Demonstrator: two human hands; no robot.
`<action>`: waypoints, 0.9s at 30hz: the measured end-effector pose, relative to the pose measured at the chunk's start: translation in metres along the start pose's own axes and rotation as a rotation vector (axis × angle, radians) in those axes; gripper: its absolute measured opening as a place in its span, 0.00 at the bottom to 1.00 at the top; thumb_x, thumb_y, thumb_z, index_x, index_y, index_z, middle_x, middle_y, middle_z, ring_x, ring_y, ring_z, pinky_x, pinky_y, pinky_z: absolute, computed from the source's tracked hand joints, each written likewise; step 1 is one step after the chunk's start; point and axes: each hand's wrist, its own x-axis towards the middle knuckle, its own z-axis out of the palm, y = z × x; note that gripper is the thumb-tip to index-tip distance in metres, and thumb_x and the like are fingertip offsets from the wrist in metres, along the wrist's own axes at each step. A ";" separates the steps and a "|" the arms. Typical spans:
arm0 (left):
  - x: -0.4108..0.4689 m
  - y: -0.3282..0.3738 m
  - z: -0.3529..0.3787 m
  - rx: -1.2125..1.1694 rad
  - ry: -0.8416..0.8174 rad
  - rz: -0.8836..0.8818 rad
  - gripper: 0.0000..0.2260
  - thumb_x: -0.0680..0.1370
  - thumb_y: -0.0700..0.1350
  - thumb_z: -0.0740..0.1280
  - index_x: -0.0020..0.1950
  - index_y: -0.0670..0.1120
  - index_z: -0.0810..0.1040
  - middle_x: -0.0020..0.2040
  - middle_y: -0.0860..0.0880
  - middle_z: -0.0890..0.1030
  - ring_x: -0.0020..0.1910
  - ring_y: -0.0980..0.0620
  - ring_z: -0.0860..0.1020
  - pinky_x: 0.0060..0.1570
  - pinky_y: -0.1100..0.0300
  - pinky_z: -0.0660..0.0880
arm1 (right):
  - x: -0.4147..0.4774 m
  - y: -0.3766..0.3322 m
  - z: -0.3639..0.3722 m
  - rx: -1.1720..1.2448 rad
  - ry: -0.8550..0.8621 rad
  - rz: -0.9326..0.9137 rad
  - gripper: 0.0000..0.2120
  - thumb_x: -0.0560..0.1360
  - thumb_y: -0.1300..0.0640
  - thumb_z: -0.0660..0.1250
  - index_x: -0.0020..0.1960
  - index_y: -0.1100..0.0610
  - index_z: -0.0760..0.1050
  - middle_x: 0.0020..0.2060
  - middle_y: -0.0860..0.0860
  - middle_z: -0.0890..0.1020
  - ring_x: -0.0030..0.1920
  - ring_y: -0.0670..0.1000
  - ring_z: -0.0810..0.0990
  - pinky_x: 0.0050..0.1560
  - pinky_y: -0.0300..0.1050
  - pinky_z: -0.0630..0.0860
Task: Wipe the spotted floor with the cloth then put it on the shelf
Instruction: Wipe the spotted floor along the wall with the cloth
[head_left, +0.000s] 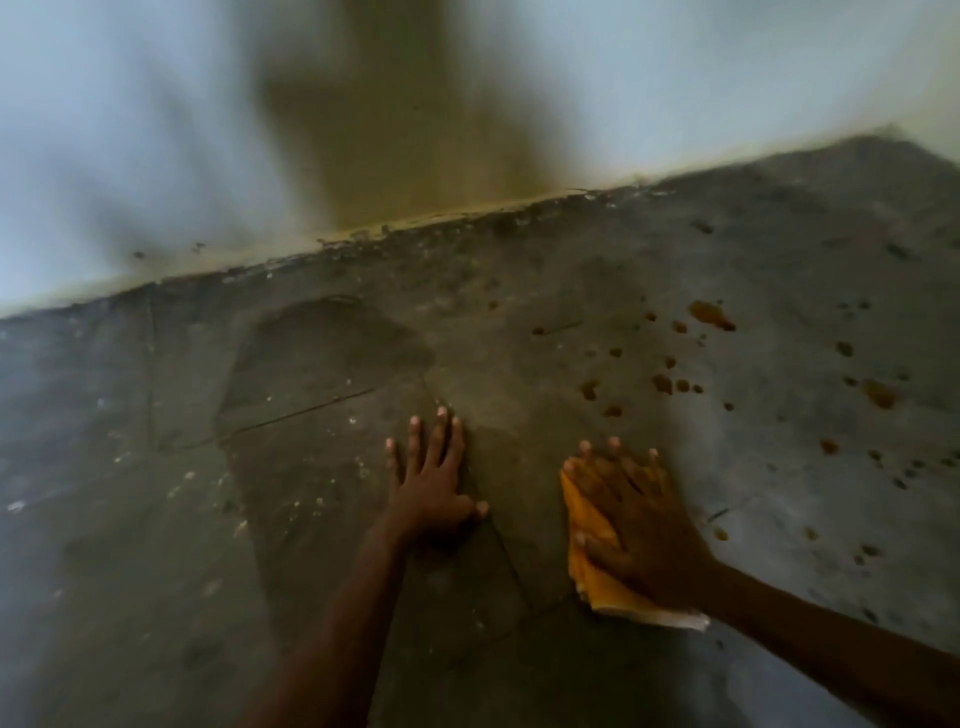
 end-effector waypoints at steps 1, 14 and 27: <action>0.002 0.000 0.003 0.025 0.003 0.002 0.50 0.72 0.64 0.64 0.74 0.52 0.28 0.71 0.50 0.23 0.70 0.43 0.23 0.67 0.40 0.24 | 0.021 0.016 0.001 0.004 0.017 0.127 0.37 0.76 0.28 0.44 0.80 0.42 0.42 0.81 0.48 0.45 0.80 0.57 0.44 0.76 0.69 0.47; 0.002 -0.010 -0.012 0.094 0.011 0.022 0.55 0.64 0.72 0.65 0.72 0.58 0.26 0.71 0.55 0.23 0.72 0.47 0.25 0.63 0.46 0.20 | 0.101 0.020 -0.003 -0.003 0.024 0.105 0.38 0.74 0.26 0.45 0.80 0.41 0.48 0.81 0.49 0.50 0.80 0.62 0.48 0.75 0.70 0.48; 0.059 -0.046 -0.058 0.112 0.029 -0.002 0.68 0.51 0.77 0.67 0.72 0.55 0.25 0.71 0.56 0.22 0.70 0.48 0.21 0.66 0.39 0.24 | 0.228 0.000 -0.011 0.034 -0.002 -0.034 0.38 0.72 0.29 0.48 0.79 0.42 0.50 0.81 0.49 0.51 0.80 0.60 0.47 0.74 0.71 0.46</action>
